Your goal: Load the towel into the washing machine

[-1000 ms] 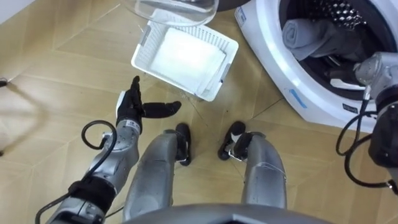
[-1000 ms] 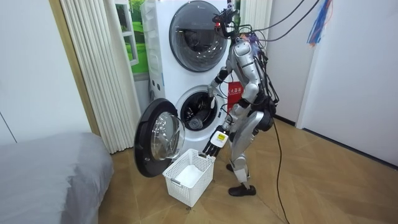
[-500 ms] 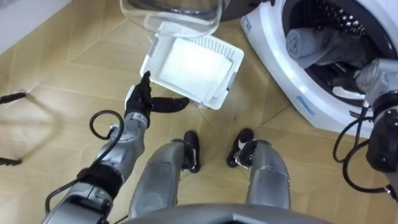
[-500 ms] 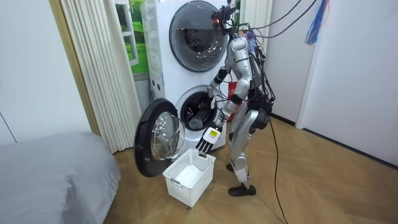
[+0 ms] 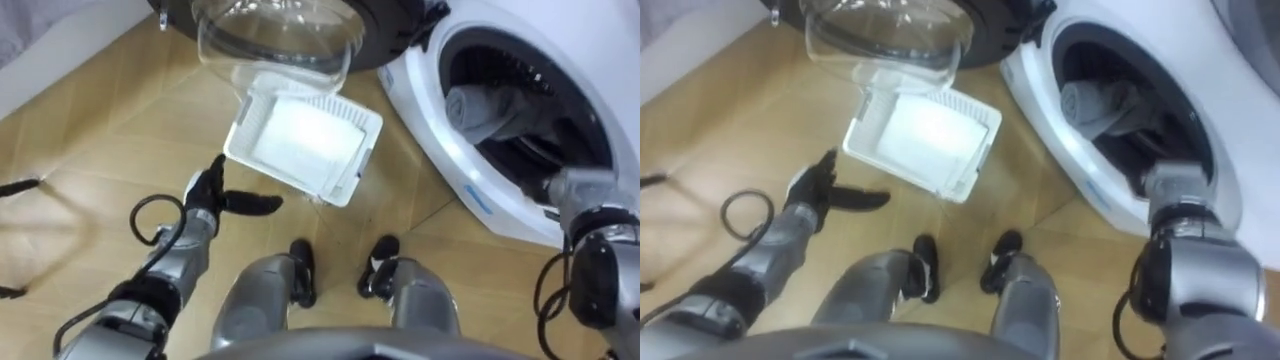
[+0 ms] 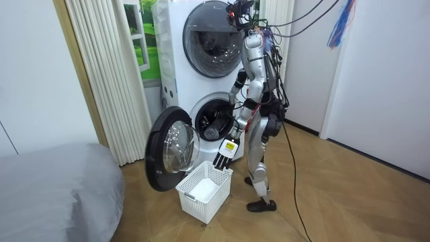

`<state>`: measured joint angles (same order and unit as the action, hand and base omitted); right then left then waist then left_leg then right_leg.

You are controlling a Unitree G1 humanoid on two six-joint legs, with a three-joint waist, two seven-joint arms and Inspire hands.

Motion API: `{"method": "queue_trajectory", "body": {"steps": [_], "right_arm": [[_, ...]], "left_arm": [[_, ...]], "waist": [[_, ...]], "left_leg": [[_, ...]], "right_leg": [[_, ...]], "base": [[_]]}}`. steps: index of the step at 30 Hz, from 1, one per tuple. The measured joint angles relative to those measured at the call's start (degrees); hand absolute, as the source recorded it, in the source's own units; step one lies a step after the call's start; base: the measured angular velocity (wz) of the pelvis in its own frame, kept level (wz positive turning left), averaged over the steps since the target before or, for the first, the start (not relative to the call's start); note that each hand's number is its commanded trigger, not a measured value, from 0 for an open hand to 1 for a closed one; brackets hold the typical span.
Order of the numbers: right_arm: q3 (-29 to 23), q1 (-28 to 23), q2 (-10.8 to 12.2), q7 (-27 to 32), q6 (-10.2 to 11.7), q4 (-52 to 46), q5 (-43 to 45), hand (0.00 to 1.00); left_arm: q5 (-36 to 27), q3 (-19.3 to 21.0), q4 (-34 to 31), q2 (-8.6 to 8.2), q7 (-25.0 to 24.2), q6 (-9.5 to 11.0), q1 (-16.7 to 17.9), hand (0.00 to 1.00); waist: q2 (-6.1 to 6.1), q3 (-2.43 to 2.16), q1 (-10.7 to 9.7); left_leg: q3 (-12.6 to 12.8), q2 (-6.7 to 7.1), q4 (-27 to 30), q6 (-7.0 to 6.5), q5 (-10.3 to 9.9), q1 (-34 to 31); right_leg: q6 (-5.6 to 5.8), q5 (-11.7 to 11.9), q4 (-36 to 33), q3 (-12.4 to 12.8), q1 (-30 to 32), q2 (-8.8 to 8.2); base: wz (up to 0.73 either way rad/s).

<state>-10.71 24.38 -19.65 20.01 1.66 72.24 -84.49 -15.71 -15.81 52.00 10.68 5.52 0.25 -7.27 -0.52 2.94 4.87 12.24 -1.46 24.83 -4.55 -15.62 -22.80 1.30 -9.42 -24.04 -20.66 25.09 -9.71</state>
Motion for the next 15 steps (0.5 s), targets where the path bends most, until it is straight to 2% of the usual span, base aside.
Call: {"method": "queue_trajectory", "body": {"steps": [2,5,7,8,11,12,14,15], "right_arm": [[2.0,-2.3,0.3,-2.8,-0.4,1.0,4.4,0.0],[3.8,-6.6,1.4,-6.5,-0.5,1.7,12.1,0.0],[4.8,-9.2,1.5,-8.8,-1.0,3.2,14.7,0.0],[5.2,-11.5,1.5,-10.2,-1.2,3.8,17.6,0.0],[7.3,-18.2,1.8,-12.8,-1.4,3.1,24.4,0.0],[7.5,-20.1,2.0,-13.8,-1.6,3.3,27.2,0.0],[7.6,-23.0,3.0,-14.7,-1.7,3.2,32.4,0.0],[7.6,-24.6,3.9,-15.4,-1.7,3.1,36.2,0.0]], "left_arm": [[2.0,0.3,1.2,0.7,-0.5,0.0,1.6,0.0],[3.1,2.4,4.7,1.19,-1.5,0.0,3.8,0.0],[5.0,4.4,5.5,2.04,-1.8,-0.1,6.6,0.0],[7.4,6.9,5.6,2.23,-1.8,-0.1,8.4,0.0],[9.2,10.7,5.7,2.62,-1.5,-0.1,12.7,0.0],[10.0,11.6,5.9,2.62,-1.6,-0.3,14.4,0.0],[10.3,13.9,6.6,2.22,-1.5,-0.2,16.6,0.0],[10.3,15.5,7.2,1.93,-1.5,-0.1,17.3,0.0]], "waist": [[0.23,-0.33,0.1],[0.66,-1.15,0.1],[0.49,-1.45,-0.1],[0.3,-1.69,-0.1],[-0.07,-2.68,-0.1],[-0.15,-2.86,-0.2],[-0.57,-2.95,-0.9],[-0.73,-3.13,-1.7]], "left_leg": [[0.0,0.02,-1.1,0.02,0.0,2.3],[0.0,0.12,-3.6,0.28,0.2,6.6],[0.1,0.16,-5.6,0.47,0.3,9.1],[0.1,0.18,-6.8,0.77,0.5,11.0],[-0.5,0.06,-9.0,1.34,0.8,15.7],[-1.6,0.05,-10.3,1.46,0.9,18.2],[-1.7,-0.04,-12.3,2.16,1.3,21.5],[-1.7,-0.29,-13.4,2.26,1.3,23.1]], "right_leg": [[0.35,0.2,1.6,0.2,-2.5,0.43],[0.98,0.6,4.5,1.0,-6.6,1.36],[1.1,0.7,5.6,2.3,-8.2,1.97],[1.16,0.7,6.6,2.6,-9.8,2.4],[1.17,0.7,8.2,3.3,-13.5,3.34],[1.18,0.7,9.3,3.4,-15.8,3.81],[1.19,0.7,11.0,3.3,-19.0,4.39],[1.19,0.7,12.0,3.3,-20.6,4.96]], "base": [[-0.02],[-0.12],[-0.22],[-0.17],[-0.25],[-0.32],[-0.16],[-0.04]]}}
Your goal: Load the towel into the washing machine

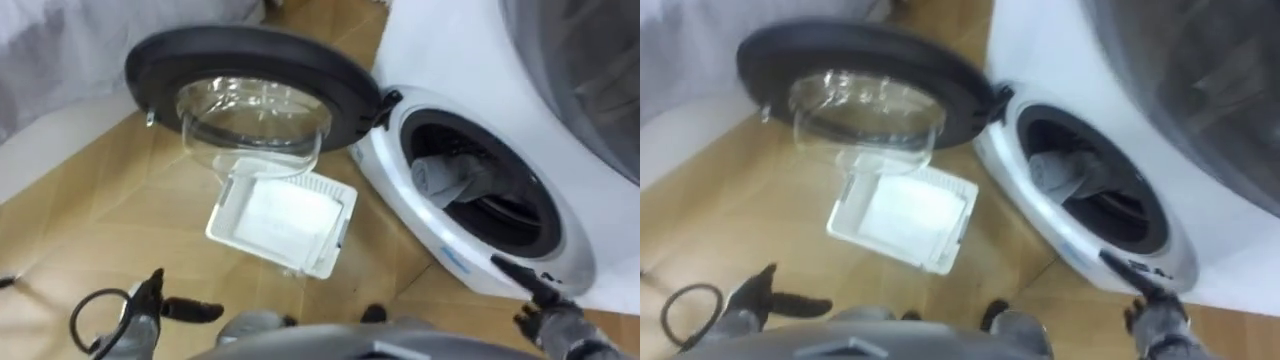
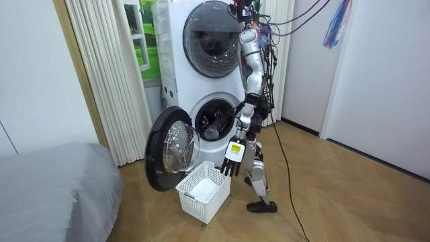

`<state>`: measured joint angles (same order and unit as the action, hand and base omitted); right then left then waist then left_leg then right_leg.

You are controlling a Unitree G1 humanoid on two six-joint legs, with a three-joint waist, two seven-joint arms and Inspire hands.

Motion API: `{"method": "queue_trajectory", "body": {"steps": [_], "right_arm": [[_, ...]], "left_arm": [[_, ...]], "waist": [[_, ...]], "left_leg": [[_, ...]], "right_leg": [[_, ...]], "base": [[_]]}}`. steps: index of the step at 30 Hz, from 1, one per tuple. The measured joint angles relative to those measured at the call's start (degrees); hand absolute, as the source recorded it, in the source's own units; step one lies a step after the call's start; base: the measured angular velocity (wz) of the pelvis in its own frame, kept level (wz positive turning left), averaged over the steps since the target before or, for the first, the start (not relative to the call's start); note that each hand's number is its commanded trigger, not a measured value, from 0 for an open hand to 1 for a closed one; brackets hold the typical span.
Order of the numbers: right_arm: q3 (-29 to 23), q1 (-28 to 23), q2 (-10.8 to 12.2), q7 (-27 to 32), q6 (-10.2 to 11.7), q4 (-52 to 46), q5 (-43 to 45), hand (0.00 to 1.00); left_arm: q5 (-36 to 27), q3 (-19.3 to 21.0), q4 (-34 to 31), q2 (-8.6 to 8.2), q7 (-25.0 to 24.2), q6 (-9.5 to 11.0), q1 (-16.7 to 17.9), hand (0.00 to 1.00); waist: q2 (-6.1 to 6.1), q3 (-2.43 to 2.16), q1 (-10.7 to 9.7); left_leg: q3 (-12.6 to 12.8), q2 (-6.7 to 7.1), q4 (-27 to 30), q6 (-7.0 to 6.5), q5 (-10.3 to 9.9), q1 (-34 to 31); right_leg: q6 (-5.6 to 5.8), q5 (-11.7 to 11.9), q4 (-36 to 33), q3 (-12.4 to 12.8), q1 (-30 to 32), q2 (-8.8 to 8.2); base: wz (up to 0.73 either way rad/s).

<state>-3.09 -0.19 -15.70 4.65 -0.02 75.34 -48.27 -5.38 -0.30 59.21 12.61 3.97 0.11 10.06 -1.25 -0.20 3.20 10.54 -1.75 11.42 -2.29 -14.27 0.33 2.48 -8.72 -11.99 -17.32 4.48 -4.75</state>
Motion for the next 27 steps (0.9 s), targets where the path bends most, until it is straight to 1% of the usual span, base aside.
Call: {"method": "queue_trajectory", "body": {"steps": [1,3,4,5,6,7,8,9,12,16,19,21,22,23,24,25,27], "right_arm": [[0.1,-0.8,0.5,-0.4,0.0,0.0,1.7,0.0],[1.8,-2.6,2.1,-1.4,-0.1,0.0,8.4,0.0],[1.9,-2.8,2.4,-1.8,-0.1,0.1,10.0,0.0],[1.9,-3.2,2.7,-2.7,-0.1,0.1,13.8,0.0],[2.0,-3.4,3.0,-3.4,-0.1,0.0,17.8,0.0],[2.0,-3.7,3.1,-3.6,-0.1,-0.1,19.5,0.0],[2.1,-4.0,3.2,-3.6,-0.1,-0.3,22.2,0.0],[2.7,-4.2,3.5,-3.6,-0.1,-0.3,24.3,0.0],[4.3,-4.4,4.1,-4.0,-0.1,-0.6,27.4,0.0],[4.2,-5.0,5.0,-4.2,0.0,-2.6,30.6,0.0],[4.2,-5.4,5.3,-4.7,0.0,-3.0,32.1,0.0],[4.1,-5.5,5.4,-4.8,0.0,-2.9,32.8,0.0],[4.1,-5.5,5.4,-4.8,0.0,-2.9,32.8,0.0],[4.1,-5.5,5.4,-4.8,0.0,-2.9,32.8,0.0],[4.1,-5.5,5.4,-4.8,-0.1,-2.8,32.9,0.0],[4.1,-5.5,5.4,-4.8,-0.1,-2.8,33.0,0.0],[4.0,-5.5,5.3,-4.9,-0.1,-2.8,33.0,0.0]], "left_arm": [[0.0,0.3,0.5,-0.03,0.0,0.0,0.0,0.0],[0.6,1.3,1.0,-0.27,0.1,0.0,1.0,0.0],[0.6,1.7,1.0,-0.48,0.2,0.0,1.2,0.0],[1.2,2.4,1.2,-0.75,0.1,0.0,1.7,0.0],[1.7,2.6,1.4,-0.72,0.1,0.0,2.0,0.0],[2.0,2.7,1.4,-0.7,0.1,-0.1,2.2,0.0],[2.5,2.7,1.4,-0.7,0.1,-0.3,2.7,0.0],[3.1,2.8,1.4,-0.7,0.1,-0.5,3.3,0.0],[3.8,2.8,1.4,-1.06,0.1,-1.5,3.6,0.0],[3.9,3.0,1.4,-1.75,0.1,-1.6,3.6,0.0],[3.9,4.7,1.4,-2.76,0.1,-1.9,3.6,0.0],[3.9,4.9,1.4,-2.83,0.1,-2.8,3.6,0.0],[3.9,4.9,1.4,-2.83,0.1,-2.9,3.6,0.0],[3.9,4.9,1.4,-2.84,0.1,-3.3,3.4,0.0],[3.9,4.9,1.4,-2.87,-0.1,-3.8,3.2,0.0],[3.9,4.9,1.4,-2.89,-0.2,-4.0,3.2,0.0],[3.9,4.9,1.4,-2.97,-0.5,-4.9,3.3,0.0]], "waist": [[-0.17,-0.04,-0.2],[-0.59,-0.06,-0.3],[-0.63,0.01,-0.2],[-0.36,0.16,-0.4],[-0.39,0.19,-0.3],[-0.22,0.28,-0.3],[-0.02,0.42,-0.3],[0.13,0.45,-0.3],[0.38,0.57,-0.9],[0.63,0.67,-1.5],[0.8,0.64,-1.6],[0.97,0.71,-1.6],[1.05,0.71,-1.6],[1.26,0.71,-1.7],[1.47,0.74,-2.0],[1.63,0.84,-2.2],[2.34,0.91,-3.0]], "left_leg": [[0.0,-0.13,-0.4,0.01,0.0,0.8],[0.0,-0.54,-1.2,0.02,0.0,2.8],[0.0,-0.56,-1.2,0.02,0.0,3.3],[-0.2,-0.56,-1.2,0.02,0.0,3.8],[-0.3,-0.66,-1.2,0.03,0.0,4.5],[-0.3,-0.68,-1.2,0.03,0.0,4.8],[-0.3,-0.62,-1.3,0.03,0.0,5.7],[-0.3,-0.64,-1.6,0.15,0.1,6.4],[-0.3,-0.73,-1.9,0.25,0.1,7.1],[-0.1,-1.07,-2.0,0.38,0.2,7.5],[0.2,-1.34,-2.0,0.45,0.2,7.7],[0.3,-1.5,-2.0,0.54,0.1,8.1],[0.3,-1.52,-1.9,0.55,0.1,8.1],[0.3,-1.53,-1.9,0.55,0.1,8.2],[0.3,-1.52,-1.8,0.56,0.1,8.5],[0.3,-1.51,-1.8,0.56,0.1,8.8],[0.4,-1.49,-1.8,0.58,0.1,10.1]], "right_leg": [[0.0,0.0,0.5,0.1,-0.7,0.28],[-0.02,0.0,1.5,0.3,-2.6,1.08],[-0.02,0.0,1.7,0.7,-3.0,1.2],[-0.02,0.0,2.3,1.3,-3.8,1.42],[-0.02,0.0,2.5,1.7,-4.3,1.64],[-0.02,0.0,2.6,1.8,-4.7,1.72],[-0.02,0.0,2.7,2.3,-5.4,1.91],[-0.02,0.0,3.2,3.0,-6.2,2.09],[-0.03,0.0,3.5,3.1,-6.8,2.33],[-0.03,0.0,3.7,3.4,-7.3,2.56],[-0.07,0.0,4.2,3.9,-7.6,2.77],[-0.09,0.0,4.2,4.8,-7.6,3.08],[-0.1,0.0,4.2,5.0,-7.7,3.14],[-0.13,0.1,4.2,5.7,-7.7,3.19],[-0.13,0.1,4.4,6.6,-8.0,3.23],[-0.12,0.1,4.5,6.7,-8.3,3.24],[-0.13,0.1,4.5,8.1,-9.6,3.38]], "base": [[-0.08],[-0.24],[-0.24],[-0.19],[-0.14],[-0.09],[-0.07],[-0.08],[-0.02],[0.01],[-0.09],[-0.15],[-0.13],[-0.09],[-0.05],[0.0],[0.0]]}}
